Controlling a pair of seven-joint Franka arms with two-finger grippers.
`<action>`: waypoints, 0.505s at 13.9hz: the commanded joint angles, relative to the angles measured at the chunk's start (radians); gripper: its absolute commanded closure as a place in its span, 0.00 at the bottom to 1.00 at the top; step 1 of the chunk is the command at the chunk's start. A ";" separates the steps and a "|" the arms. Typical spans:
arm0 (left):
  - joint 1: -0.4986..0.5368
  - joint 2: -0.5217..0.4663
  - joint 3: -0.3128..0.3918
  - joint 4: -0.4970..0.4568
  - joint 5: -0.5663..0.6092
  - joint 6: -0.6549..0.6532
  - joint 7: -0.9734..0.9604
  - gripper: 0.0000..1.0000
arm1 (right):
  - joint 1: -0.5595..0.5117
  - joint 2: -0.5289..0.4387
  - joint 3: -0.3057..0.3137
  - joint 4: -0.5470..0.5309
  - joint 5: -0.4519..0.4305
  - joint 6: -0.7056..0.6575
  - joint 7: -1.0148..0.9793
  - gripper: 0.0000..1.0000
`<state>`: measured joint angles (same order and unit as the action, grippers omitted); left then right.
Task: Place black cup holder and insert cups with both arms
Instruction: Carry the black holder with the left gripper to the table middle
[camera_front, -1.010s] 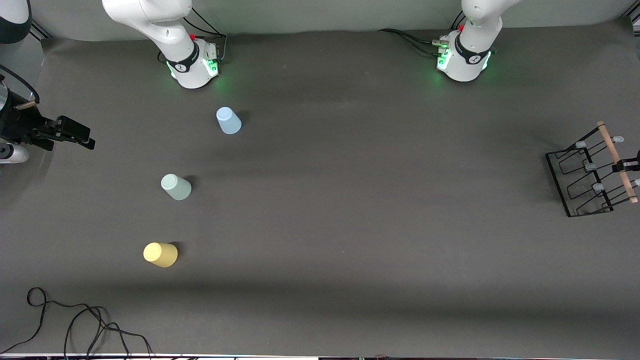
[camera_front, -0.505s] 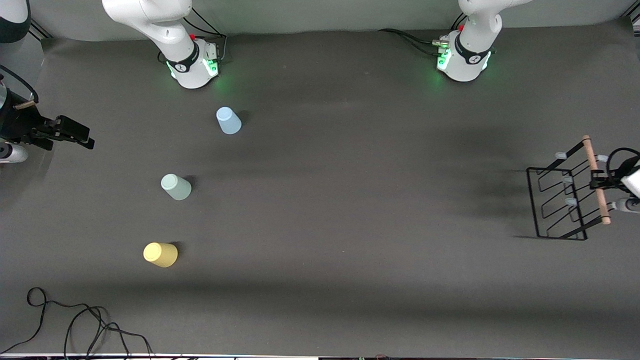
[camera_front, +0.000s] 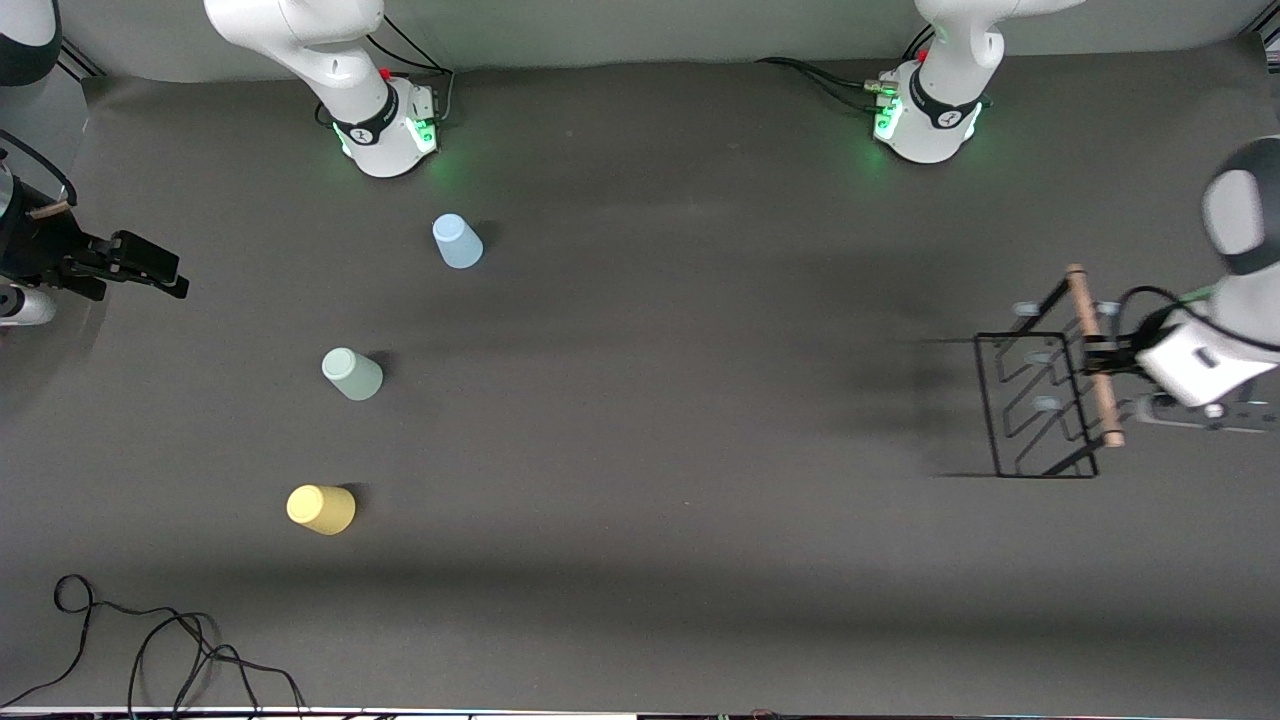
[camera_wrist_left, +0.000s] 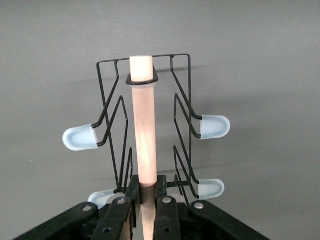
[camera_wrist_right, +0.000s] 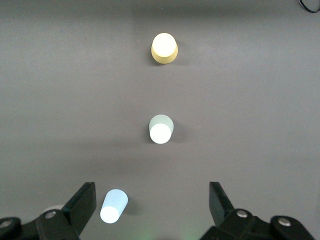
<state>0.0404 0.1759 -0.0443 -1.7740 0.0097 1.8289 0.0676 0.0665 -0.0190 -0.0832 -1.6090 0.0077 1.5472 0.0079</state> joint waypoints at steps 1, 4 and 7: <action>-0.126 0.011 0.017 -0.002 -0.002 -0.010 -0.185 1.00 | 0.003 -0.019 -0.003 -0.017 0.003 0.001 0.007 0.00; -0.226 0.046 0.012 -0.004 -0.007 0.000 -0.282 1.00 | 0.003 -0.018 -0.003 -0.017 0.003 0.002 0.007 0.00; -0.348 0.091 0.009 0.049 -0.045 -0.003 -0.457 1.00 | 0.004 -0.018 -0.004 -0.015 0.003 0.002 0.007 0.00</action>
<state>-0.2340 0.2481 -0.0499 -1.7786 -0.0095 1.8407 -0.2830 0.0662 -0.0191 -0.0834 -1.6098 0.0077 1.5473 0.0079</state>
